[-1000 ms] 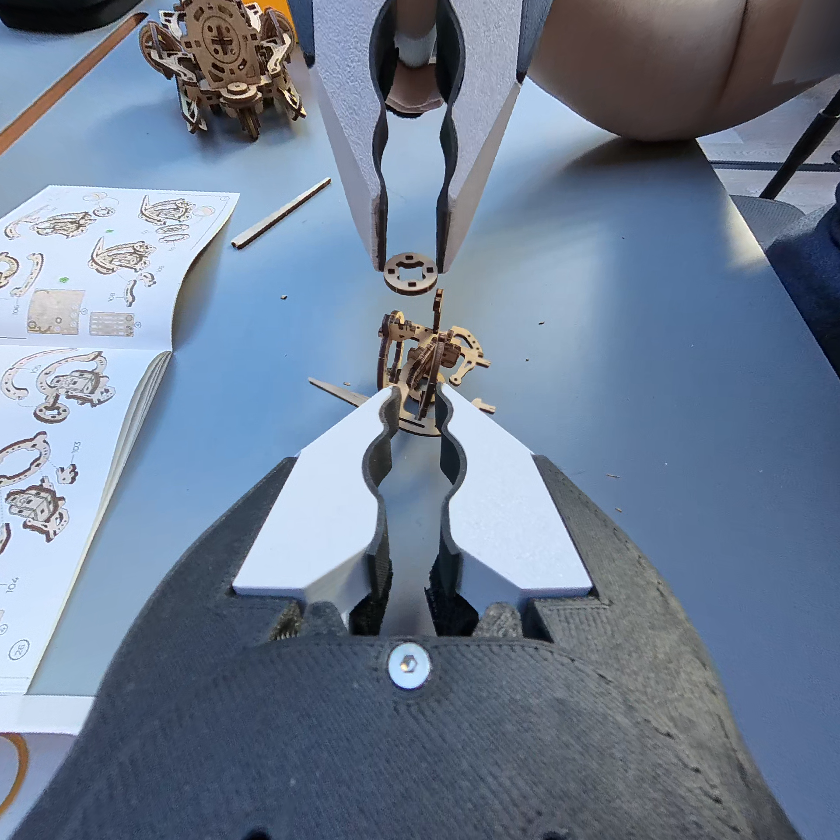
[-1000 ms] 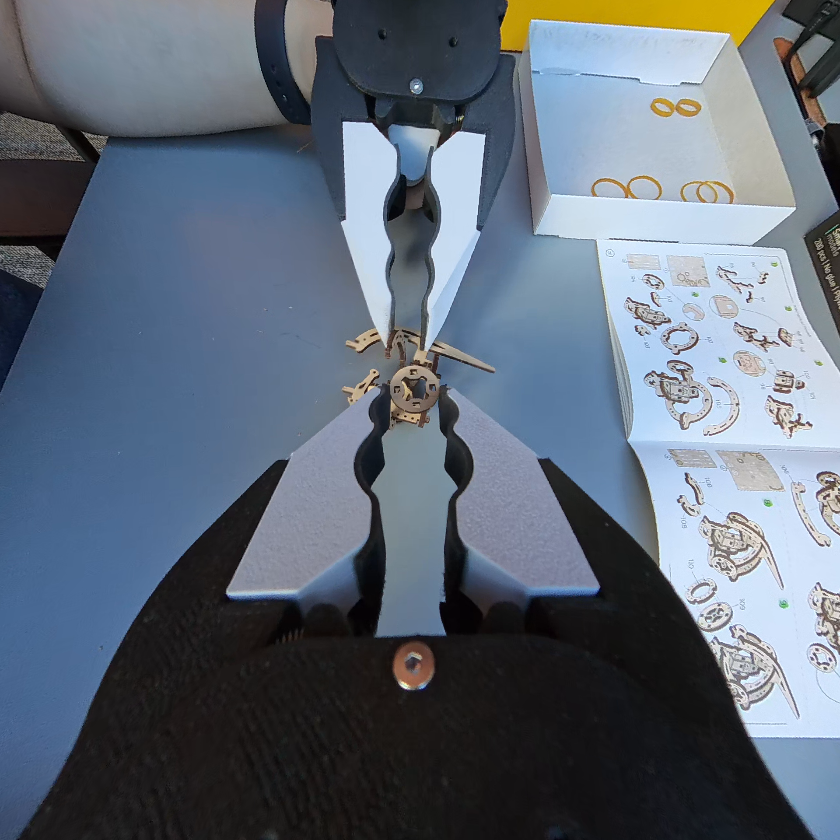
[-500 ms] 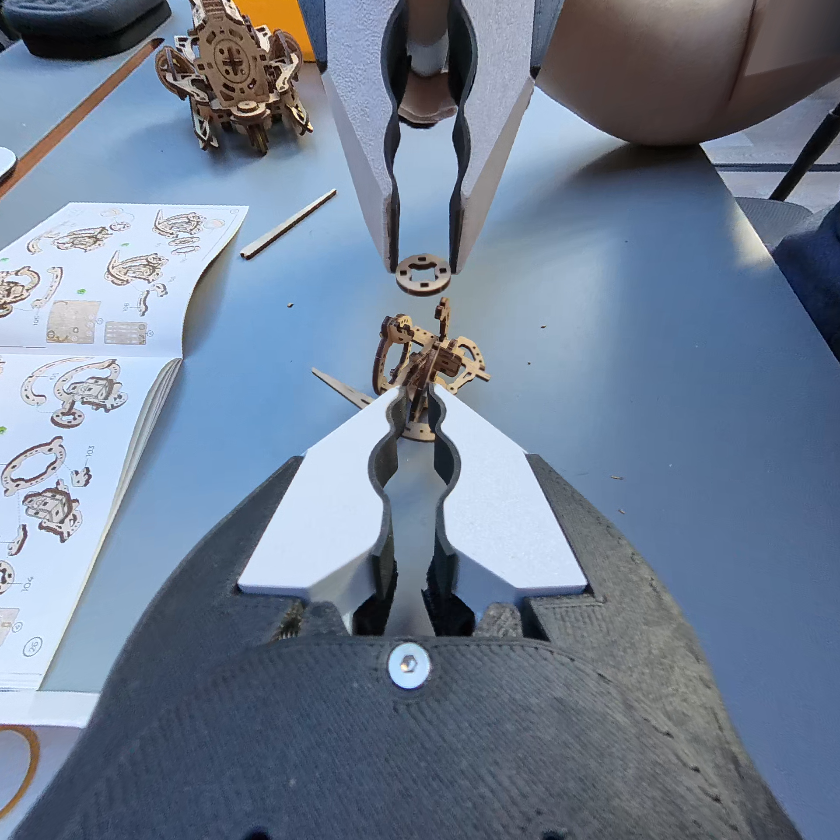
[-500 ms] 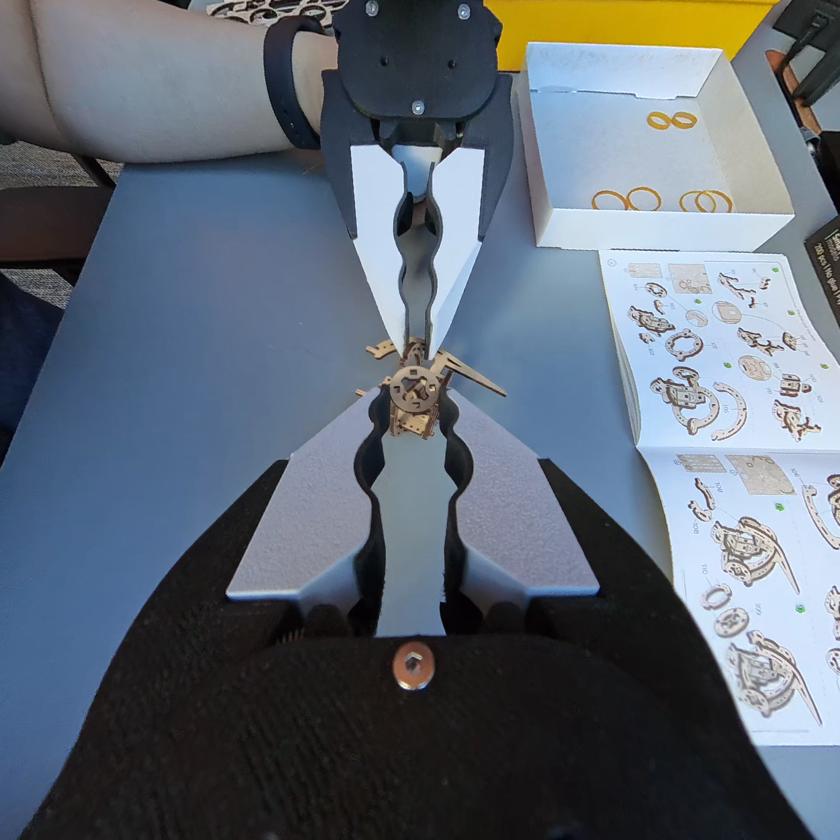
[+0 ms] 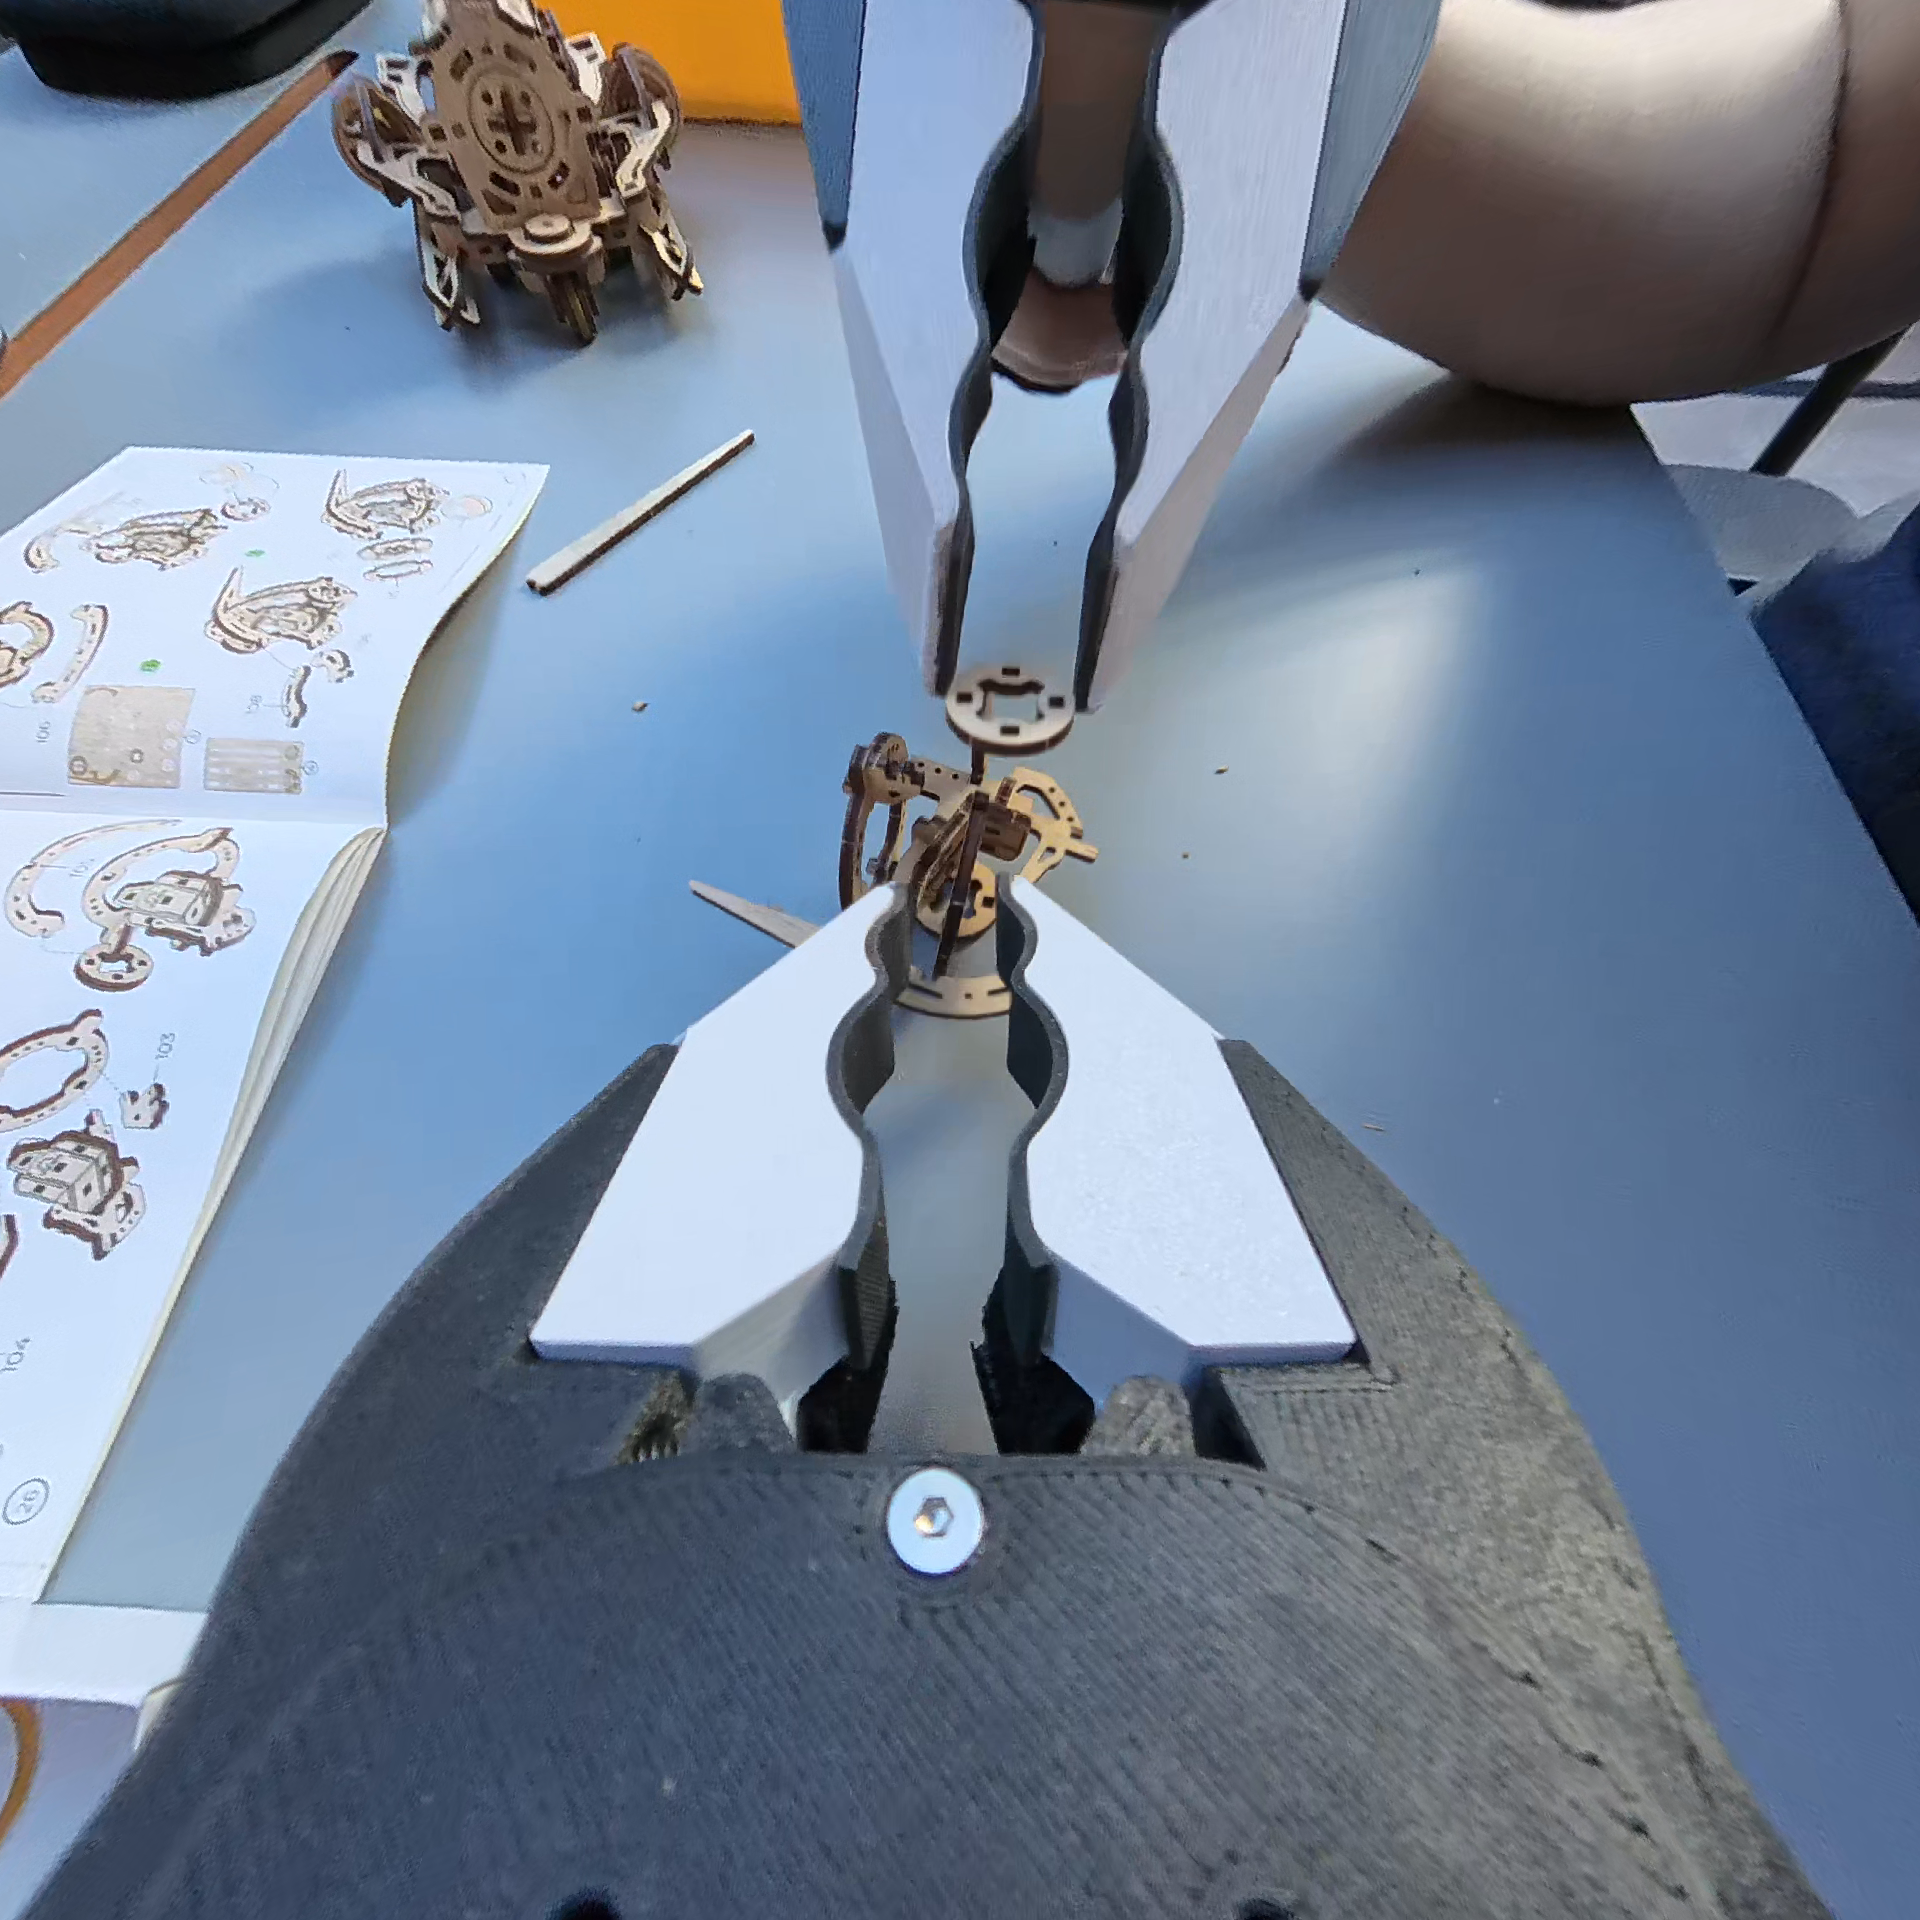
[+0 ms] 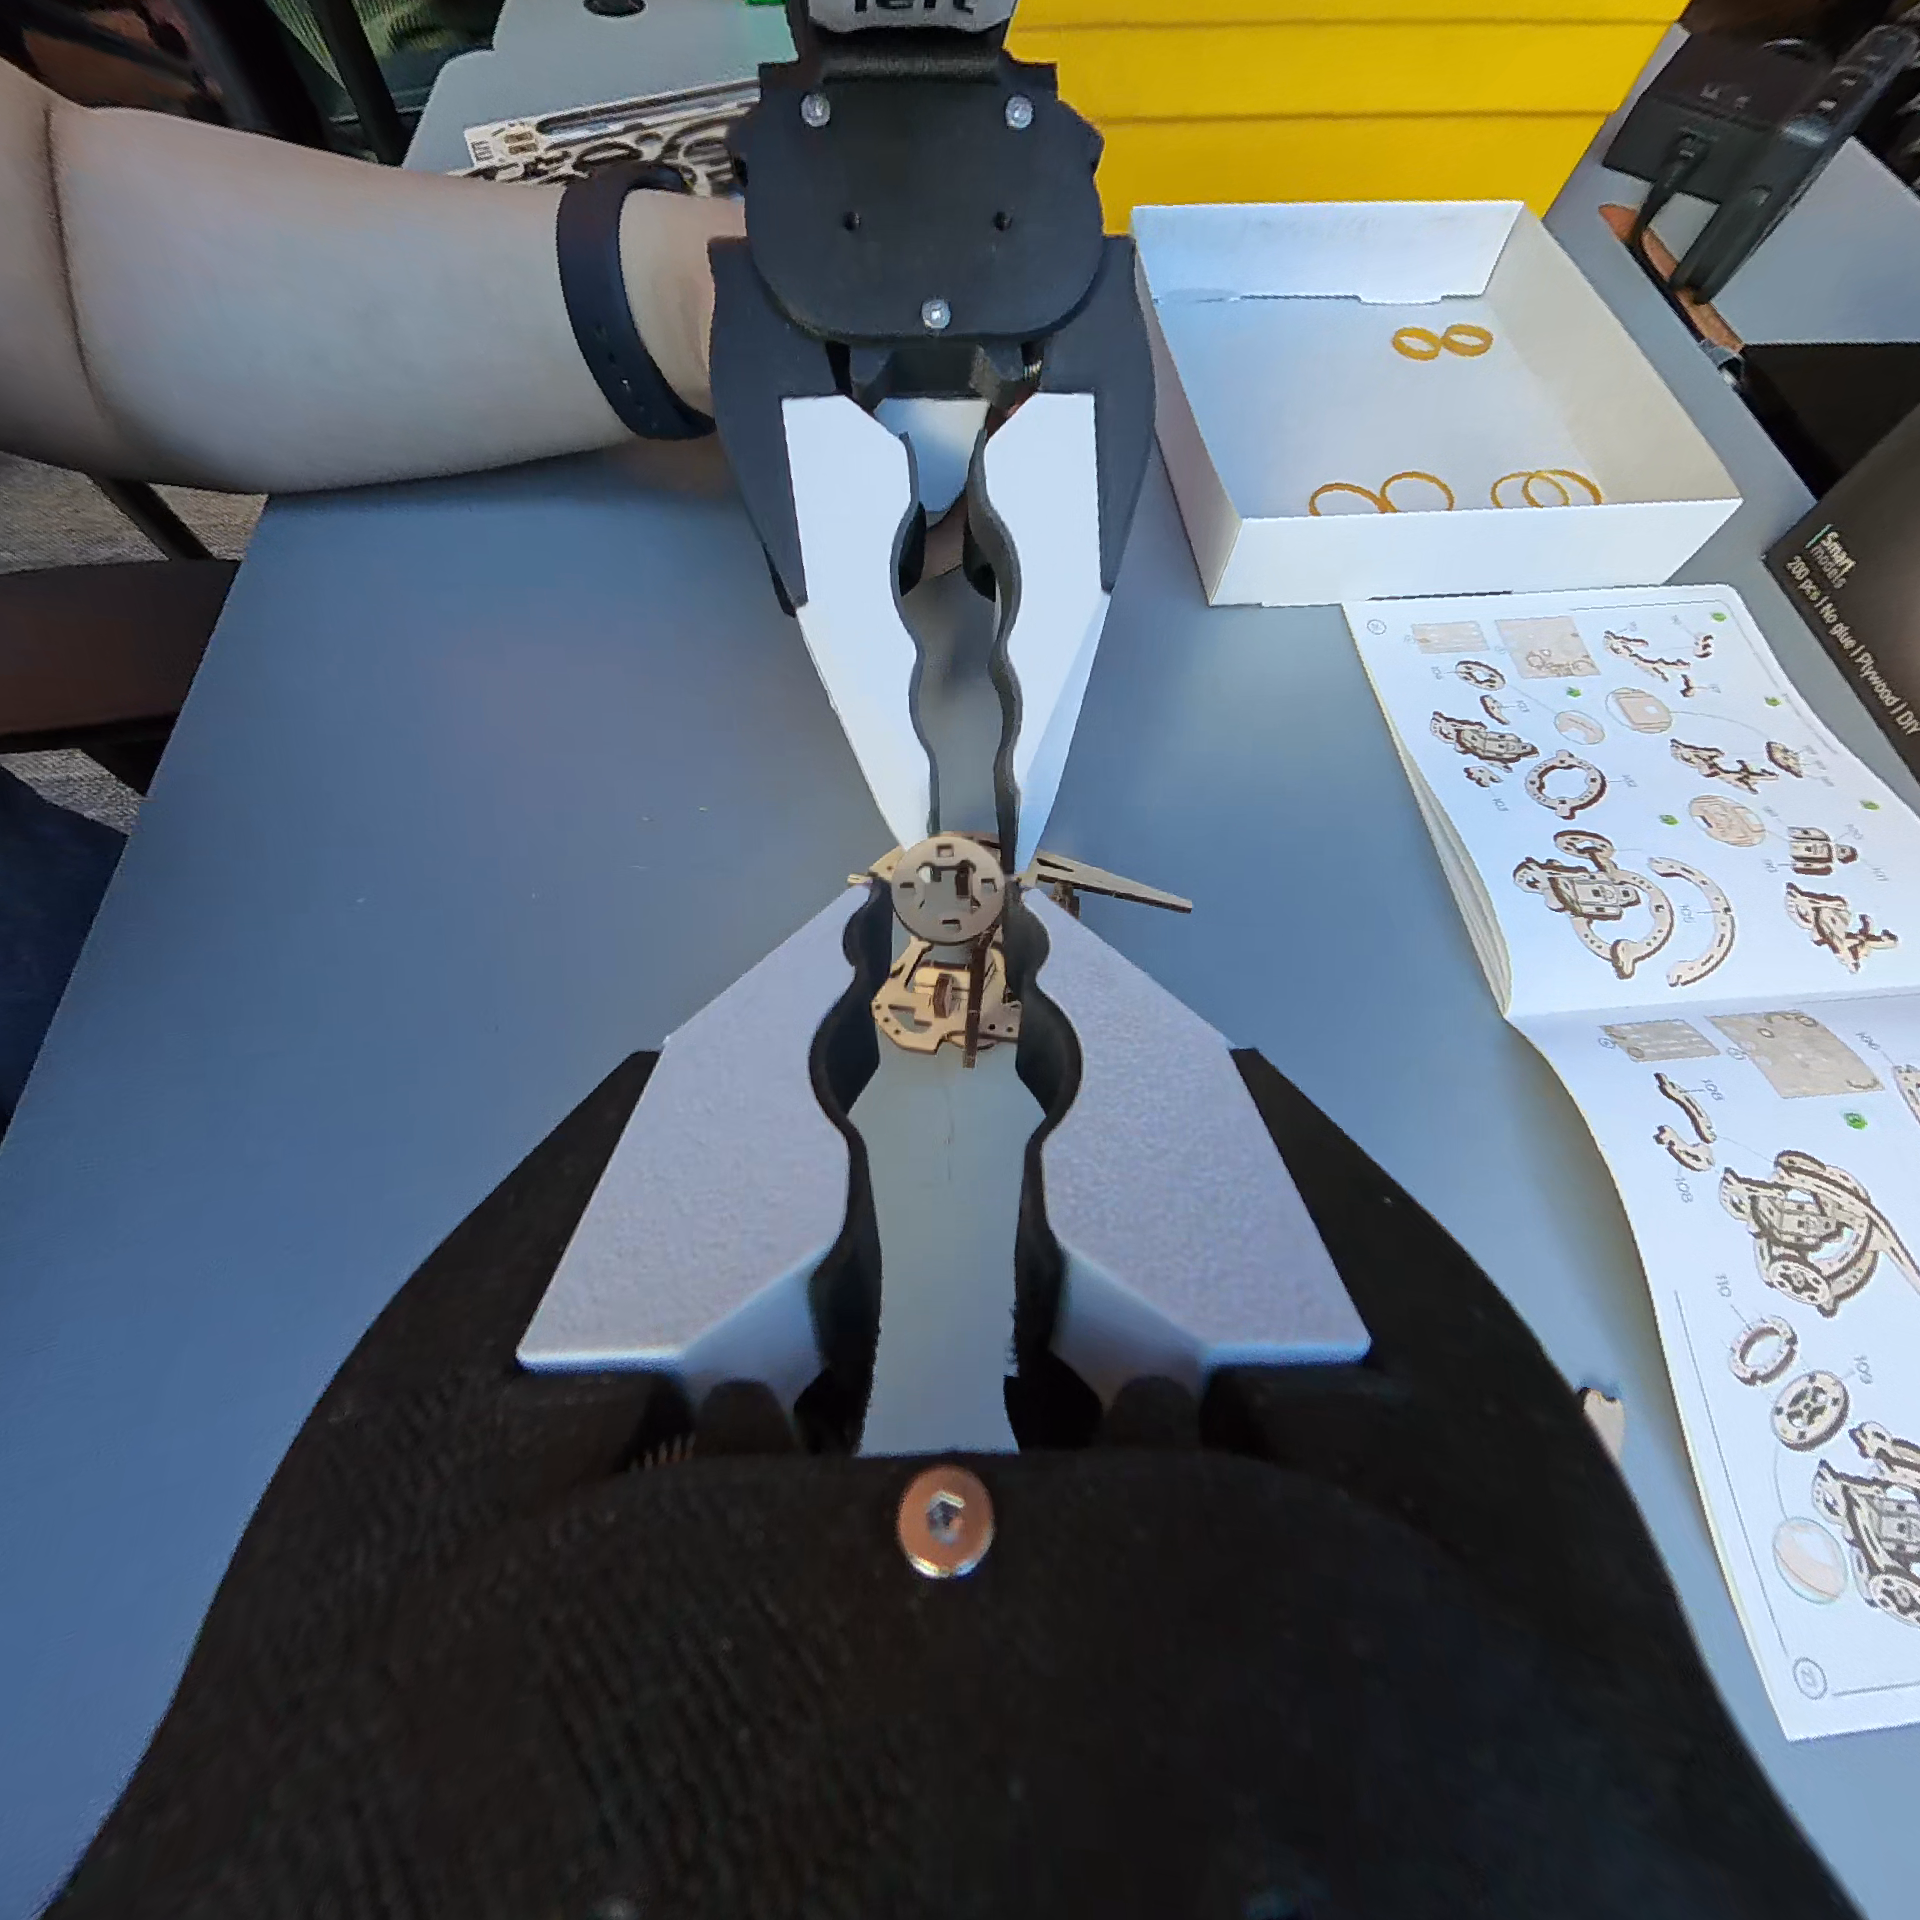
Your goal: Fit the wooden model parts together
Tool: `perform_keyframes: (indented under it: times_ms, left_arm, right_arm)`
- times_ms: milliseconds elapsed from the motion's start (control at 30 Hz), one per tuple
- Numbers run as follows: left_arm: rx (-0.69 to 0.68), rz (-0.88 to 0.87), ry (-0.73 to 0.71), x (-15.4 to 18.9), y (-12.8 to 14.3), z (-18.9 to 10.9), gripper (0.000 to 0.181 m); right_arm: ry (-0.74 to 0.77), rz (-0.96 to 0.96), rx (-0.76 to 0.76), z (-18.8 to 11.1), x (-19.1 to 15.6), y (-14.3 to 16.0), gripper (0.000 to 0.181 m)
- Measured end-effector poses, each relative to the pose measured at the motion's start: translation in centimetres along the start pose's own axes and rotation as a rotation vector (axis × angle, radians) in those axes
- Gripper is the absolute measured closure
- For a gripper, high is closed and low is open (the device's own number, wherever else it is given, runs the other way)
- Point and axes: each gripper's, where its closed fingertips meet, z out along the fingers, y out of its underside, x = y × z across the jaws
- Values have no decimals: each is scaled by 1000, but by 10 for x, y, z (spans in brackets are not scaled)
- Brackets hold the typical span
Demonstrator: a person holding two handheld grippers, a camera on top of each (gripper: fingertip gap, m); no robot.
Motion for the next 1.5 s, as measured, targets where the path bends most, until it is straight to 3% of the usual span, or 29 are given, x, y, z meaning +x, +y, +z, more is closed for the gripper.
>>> perform_keyframes:
  times_ms: [633,1033,1133,1500]
  left_arm:
    - [-20,87,-31,3,-1,5,180]
    - [-8,89,-24,6,-2,6,180]
    - [3,94,-35,5,-5,6,173]
    - [-19,135,-55,6,-4,9,181]
  right_arm:
    - [9,-22,-75,6,2,8,161]
    - [22,-37,-96,4,0,10,161]
    - [22,-39,-97,4,0,9,161]
    - [26,-43,-98,4,0,10,161]
